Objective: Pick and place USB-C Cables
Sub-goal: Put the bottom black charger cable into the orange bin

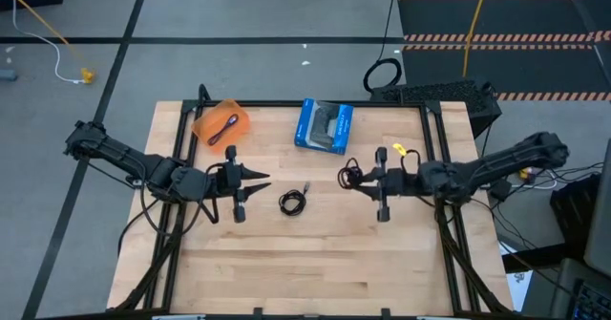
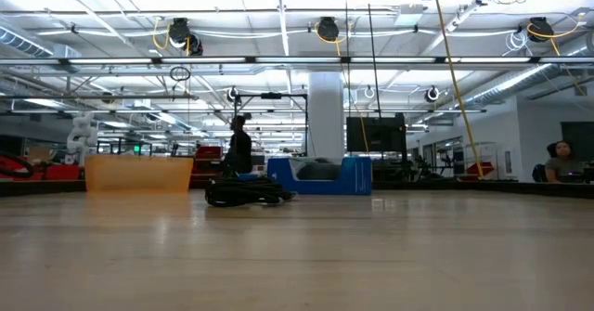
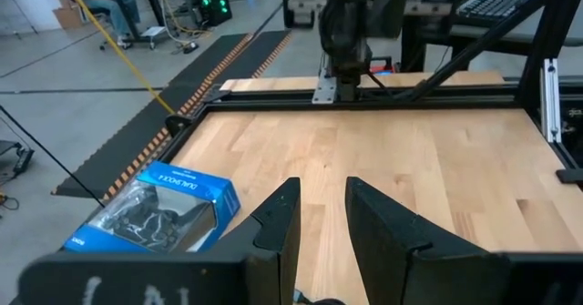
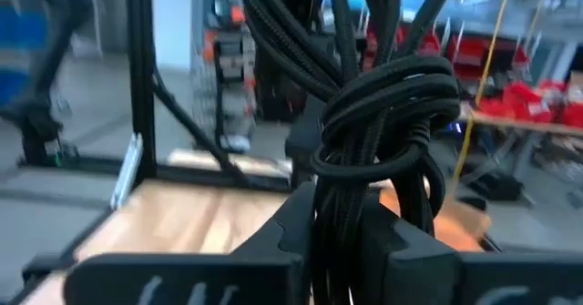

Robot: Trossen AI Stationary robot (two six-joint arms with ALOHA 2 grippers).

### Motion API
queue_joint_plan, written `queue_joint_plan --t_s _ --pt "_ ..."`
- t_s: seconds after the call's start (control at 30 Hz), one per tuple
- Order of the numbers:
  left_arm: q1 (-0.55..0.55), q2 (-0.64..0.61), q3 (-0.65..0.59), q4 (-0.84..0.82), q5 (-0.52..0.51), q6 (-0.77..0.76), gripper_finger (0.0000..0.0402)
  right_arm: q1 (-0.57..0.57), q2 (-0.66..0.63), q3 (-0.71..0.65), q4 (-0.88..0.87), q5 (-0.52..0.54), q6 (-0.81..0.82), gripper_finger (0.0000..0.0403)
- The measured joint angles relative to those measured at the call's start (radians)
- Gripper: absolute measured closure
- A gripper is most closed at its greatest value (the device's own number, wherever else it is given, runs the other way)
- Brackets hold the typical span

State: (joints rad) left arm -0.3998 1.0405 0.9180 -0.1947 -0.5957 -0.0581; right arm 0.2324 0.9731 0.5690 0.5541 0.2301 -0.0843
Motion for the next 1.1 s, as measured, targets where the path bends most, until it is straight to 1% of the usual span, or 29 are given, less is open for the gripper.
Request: queue_joint_plan --t_s 0.1,0.2,0.33,0.5,0.67,0.9,0.97,1.1 --pt "0.009 0.0 0.0 0.017 0.0 0.001 0.0309 -0.033 0.029 -0.076 0.161 -0.026 0.017 0.0374" --pt "0.016 0.004 0.0 0.026 0.0 0.001 0.0309 -0.058 0.065 -0.095 0.219 -0.027 0.037 0.0376" --pt "0.028 0.031 0.0 0.046 0.002 0.014 0.0309 -0.081 0.143 -0.095 0.288 -0.082 0.051 0.0377" --pt "0.04 0.087 0.0 0.145 0.035 0.07 0.0309 -0.09 0.23 -0.095 0.425 -0.102 0.051 0.0377" --pt "0.053 0.145 0.0 0.273 0.096 0.141 0.0309 -0.09 0.286 -0.095 0.539 -0.099 0.048 0.0377" --pt "0.06 0.215 0.0 0.455 0.17 0.224 0.0308 -0.09 0.332 -0.073 0.555 -0.094 0.044 0.0375" --pt "0.067 0.237 0.0 0.514 0.194 0.233 0.0308 -0.092 0.339 -0.065 0.556 -0.092 0.043 0.0375" --pt "0.079 0.267 0.0 0.582 0.224 0.231 0.0308 -0.096 0.339 -0.063 0.557 -0.091 0.045 0.0375"
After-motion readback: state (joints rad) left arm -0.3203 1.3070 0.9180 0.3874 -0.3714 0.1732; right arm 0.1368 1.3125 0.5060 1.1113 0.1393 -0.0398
